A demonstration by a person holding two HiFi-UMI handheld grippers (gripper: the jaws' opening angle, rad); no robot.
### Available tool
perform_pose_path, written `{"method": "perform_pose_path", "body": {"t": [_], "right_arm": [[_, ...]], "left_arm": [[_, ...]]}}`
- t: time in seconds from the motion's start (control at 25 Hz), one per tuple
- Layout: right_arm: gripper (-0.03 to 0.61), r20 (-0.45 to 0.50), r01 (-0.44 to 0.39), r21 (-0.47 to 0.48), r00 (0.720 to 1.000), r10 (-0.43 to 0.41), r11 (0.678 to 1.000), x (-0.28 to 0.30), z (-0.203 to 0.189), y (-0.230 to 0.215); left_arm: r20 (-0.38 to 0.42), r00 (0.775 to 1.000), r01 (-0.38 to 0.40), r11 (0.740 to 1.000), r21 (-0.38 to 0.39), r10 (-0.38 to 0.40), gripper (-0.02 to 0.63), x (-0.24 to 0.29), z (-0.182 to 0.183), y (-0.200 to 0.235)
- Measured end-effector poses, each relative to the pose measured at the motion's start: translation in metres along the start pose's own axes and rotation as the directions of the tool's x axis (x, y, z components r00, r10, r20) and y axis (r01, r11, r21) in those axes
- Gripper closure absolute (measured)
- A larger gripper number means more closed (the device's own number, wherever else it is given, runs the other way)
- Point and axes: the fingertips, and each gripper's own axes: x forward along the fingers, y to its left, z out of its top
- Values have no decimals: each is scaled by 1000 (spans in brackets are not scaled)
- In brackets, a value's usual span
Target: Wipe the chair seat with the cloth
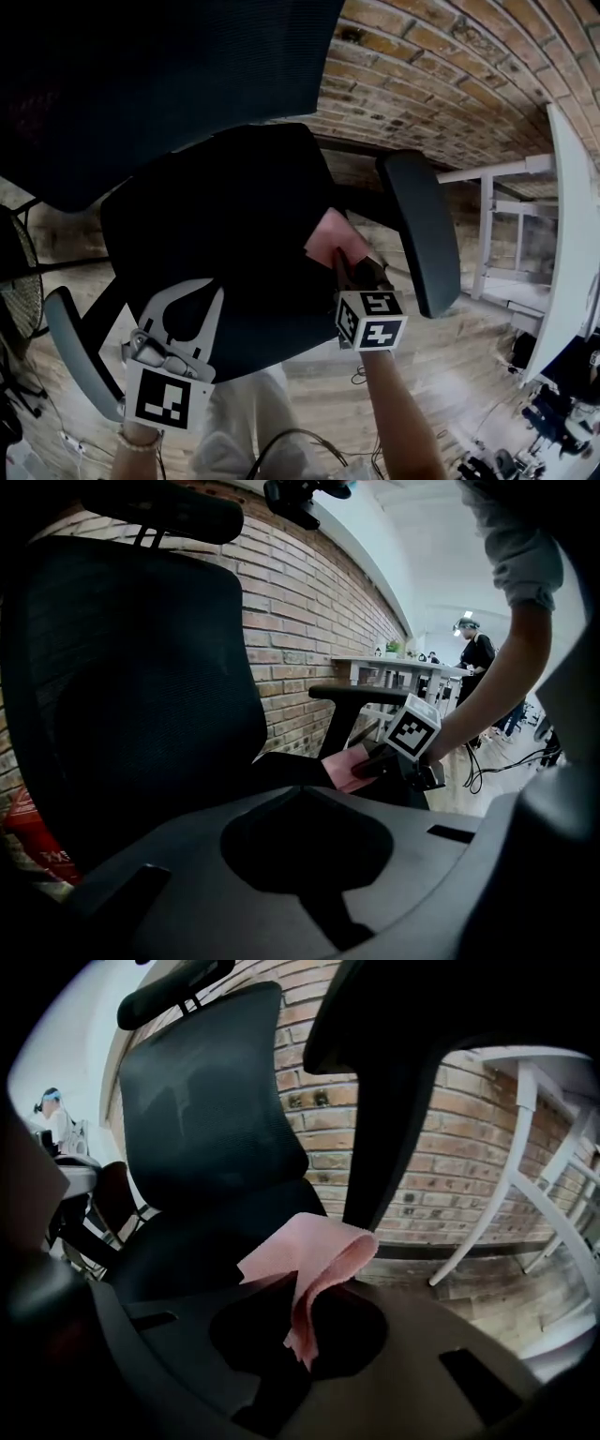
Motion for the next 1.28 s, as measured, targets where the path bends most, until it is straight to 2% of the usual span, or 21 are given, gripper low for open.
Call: {"method": "perform_pose_path", "body": {"t": [0.2, 0.4, 0.68, 0.88, 1.04, 1.28], "right_arm": [[528, -2, -16, 21, 1000, 16, 1000, -5, -14, 11], [528, -42, -117, 7, 992, 117, 993, -10, -44, 64], [528, -129, -276, -1, 953, 274, 961, -32, -107, 158], [528, -171, -346, 11, 924, 343, 938, -53, -144, 201], [528, -163, -339, 12, 928, 336, 941, -55, -152, 198], [528, -119, -229, -5, 967, 227, 973, -50, -130, 135]], "left_arm": [[-2, 1000, 2, 1000, 12, -2, 595, -1, 1, -2], [-1, 1000, 1, 1000, 19, -1, 595, -1, 0, -6], [6, 1000, 7, 999, 31, -7, 595, -7, -2, -15], [6, 1000, 12, 999, 34, -12, 595, -10, -7, -24], [6, 1000, 16, 999, 37, -16, 595, -13, -12, -32], [0, 1000, 23, 999, 39, -23, 595, -18, -12, -39]]}}
